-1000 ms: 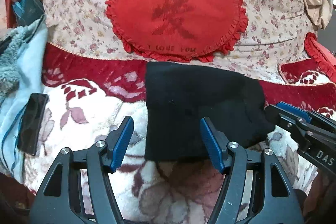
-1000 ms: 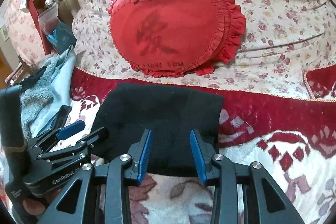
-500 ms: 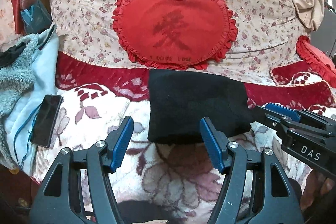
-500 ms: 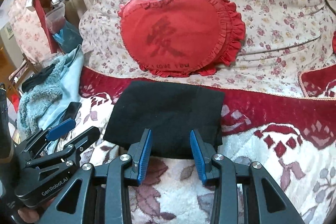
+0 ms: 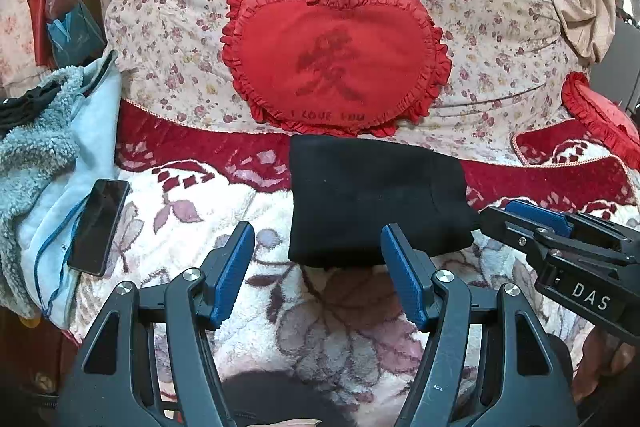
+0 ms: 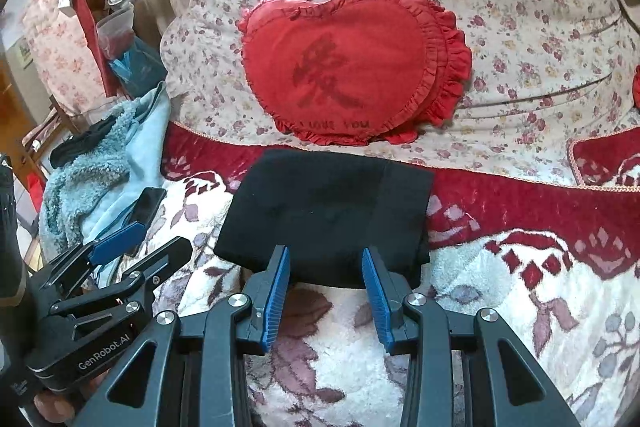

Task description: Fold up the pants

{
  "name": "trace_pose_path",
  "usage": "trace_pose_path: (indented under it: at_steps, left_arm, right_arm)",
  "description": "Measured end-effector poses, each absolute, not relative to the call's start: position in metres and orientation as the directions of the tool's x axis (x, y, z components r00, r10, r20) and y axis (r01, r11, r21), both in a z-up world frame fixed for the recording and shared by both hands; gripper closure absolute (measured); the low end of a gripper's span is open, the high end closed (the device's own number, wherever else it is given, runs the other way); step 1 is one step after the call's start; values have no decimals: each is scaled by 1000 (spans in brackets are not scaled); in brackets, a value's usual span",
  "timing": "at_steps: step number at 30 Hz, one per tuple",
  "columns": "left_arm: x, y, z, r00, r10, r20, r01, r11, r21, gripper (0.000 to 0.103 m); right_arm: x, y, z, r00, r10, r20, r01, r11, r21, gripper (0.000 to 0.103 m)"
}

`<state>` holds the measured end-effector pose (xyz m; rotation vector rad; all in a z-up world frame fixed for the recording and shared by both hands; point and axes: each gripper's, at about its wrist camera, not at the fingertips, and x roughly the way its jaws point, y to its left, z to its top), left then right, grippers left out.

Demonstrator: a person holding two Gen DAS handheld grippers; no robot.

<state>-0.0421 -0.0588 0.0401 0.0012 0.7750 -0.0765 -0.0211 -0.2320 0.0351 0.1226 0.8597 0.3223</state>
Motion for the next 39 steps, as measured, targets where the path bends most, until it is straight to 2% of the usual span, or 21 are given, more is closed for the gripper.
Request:
trace_pose_path:
  at_steps: [39]
  left_arm:
    - [-38, -56, 31, 717, -82, -692, 70, 996, -45, 37]
  right_arm:
    - [-17, -231, 16, 573, 331, -749, -218, 943, 250, 65]
